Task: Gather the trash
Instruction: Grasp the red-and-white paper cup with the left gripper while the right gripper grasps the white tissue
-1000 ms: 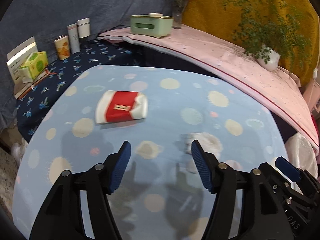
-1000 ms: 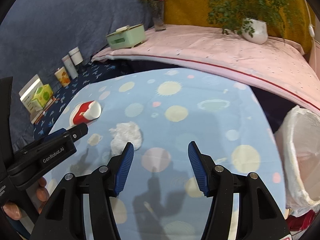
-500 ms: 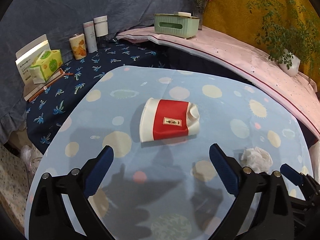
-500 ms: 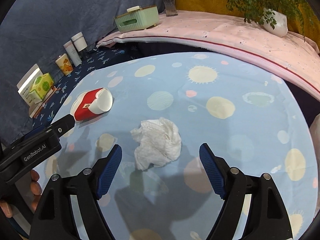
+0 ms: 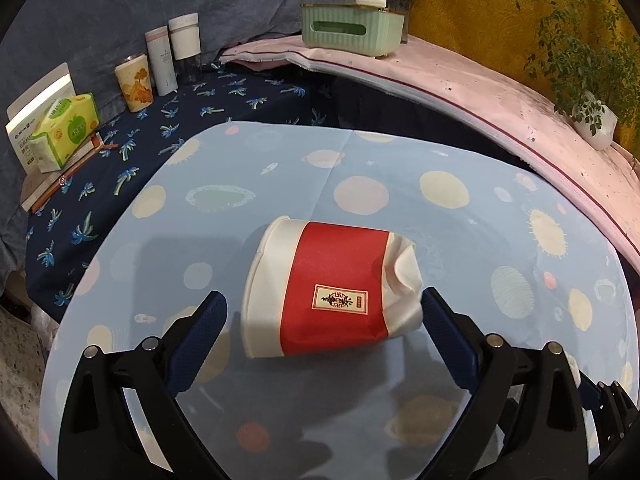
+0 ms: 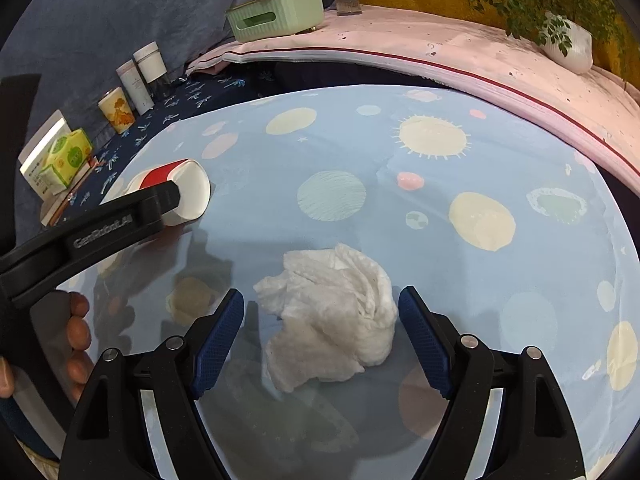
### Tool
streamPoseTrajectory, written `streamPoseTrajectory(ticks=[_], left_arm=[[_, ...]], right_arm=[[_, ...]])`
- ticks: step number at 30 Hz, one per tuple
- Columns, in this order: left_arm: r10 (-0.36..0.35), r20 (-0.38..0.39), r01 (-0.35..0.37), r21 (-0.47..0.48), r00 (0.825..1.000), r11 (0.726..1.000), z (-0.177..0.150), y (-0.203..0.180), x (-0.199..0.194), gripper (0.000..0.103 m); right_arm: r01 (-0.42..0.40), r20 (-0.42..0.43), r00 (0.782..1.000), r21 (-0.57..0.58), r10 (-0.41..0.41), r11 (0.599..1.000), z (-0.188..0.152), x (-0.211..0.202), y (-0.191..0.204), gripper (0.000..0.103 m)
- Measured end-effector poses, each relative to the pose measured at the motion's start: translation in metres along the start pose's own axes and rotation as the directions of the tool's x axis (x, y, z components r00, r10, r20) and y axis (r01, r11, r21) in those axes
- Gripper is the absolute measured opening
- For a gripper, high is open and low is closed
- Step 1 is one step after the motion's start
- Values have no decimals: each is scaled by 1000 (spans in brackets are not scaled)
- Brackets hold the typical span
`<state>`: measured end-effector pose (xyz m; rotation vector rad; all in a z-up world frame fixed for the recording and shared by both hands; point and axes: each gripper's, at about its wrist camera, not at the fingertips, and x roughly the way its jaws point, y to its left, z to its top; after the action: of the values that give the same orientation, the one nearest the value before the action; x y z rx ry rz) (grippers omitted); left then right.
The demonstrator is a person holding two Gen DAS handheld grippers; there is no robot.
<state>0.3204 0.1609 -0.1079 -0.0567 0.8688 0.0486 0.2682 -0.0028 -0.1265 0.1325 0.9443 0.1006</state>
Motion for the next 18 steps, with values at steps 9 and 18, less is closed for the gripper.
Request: streamPoseTrajectory(ticks=[9, 18], left_arm=[[-15, -34, 15, -19, 999, 1000, -2, -4, 19, 91], [-35, -39, 33, -35, 999, 999, -5, -2, 19, 83]], right_arm=[[31, 23, 999, -10, -30, 999, 0, 4, 5, 77], [57, 42, 998, -15, -56, 998, -4, 1, 2, 59]])
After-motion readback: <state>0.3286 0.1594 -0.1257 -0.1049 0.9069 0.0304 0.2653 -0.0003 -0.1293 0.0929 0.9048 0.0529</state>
